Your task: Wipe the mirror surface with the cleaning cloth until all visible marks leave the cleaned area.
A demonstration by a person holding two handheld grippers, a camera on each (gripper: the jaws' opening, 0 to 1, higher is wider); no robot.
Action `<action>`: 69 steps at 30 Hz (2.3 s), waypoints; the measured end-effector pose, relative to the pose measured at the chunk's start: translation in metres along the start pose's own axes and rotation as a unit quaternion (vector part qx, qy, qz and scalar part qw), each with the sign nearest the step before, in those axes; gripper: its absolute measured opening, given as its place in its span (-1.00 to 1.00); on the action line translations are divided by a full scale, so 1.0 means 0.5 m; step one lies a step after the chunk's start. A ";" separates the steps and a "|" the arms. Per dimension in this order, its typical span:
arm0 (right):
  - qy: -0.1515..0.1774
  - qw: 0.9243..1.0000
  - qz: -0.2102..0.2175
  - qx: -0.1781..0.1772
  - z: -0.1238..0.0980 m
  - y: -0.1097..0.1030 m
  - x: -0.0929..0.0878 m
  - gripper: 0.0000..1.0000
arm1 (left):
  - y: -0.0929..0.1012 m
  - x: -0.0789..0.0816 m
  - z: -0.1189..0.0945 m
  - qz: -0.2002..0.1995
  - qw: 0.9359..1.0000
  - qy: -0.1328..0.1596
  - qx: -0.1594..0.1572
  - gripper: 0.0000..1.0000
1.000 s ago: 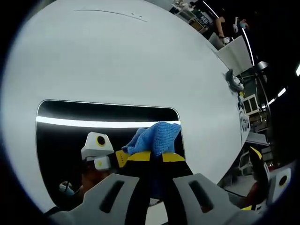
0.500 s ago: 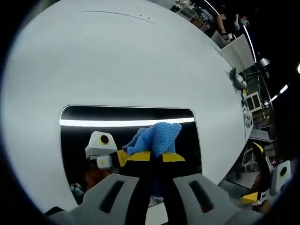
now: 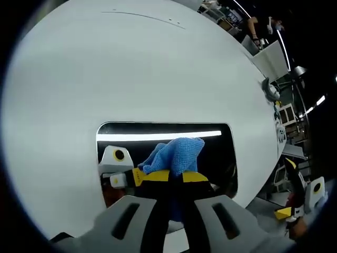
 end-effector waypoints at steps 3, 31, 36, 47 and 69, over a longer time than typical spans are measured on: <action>-0.001 1.000 0.003 -0.001 -0.001 0.000 0.000 0.88 | -0.012 0.001 -0.010 0.002 1.000 -0.002 0.005 -0.95; 0.003 1.000 -0.005 -0.005 -0.002 0.001 0.000 0.84 | -0.104 0.003 -0.084 -0.006 1.000 0.004 0.019 -0.95; 0.003 1.000 -0.006 -0.006 -0.002 0.001 0.000 0.84 | -0.120 0.001 -0.093 -0.015 1.000 0.014 0.020 -0.95; 0.003 1.000 -0.007 -0.006 -0.001 0.002 -0.001 0.84 | -0.121 0.001 -0.091 -0.010 1.000 0.018 0.023 -0.95; 0.007 1.000 -0.010 -0.007 -0.002 0.002 0.001 0.84 | -0.111 -0.049 -0.103 0.003 1.000 0.024 0.012 -0.95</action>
Point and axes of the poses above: the point that each gripper's makers call its tool centre point, and the gripper's own axes: z roughly forward along the fingers, y roughly to its right, x roughly out of its top, the point moved 4 cm from there along -z, roughly backward along the fingers, and after that the axes turned 9 degrees about -x, right-handed, at the moved point
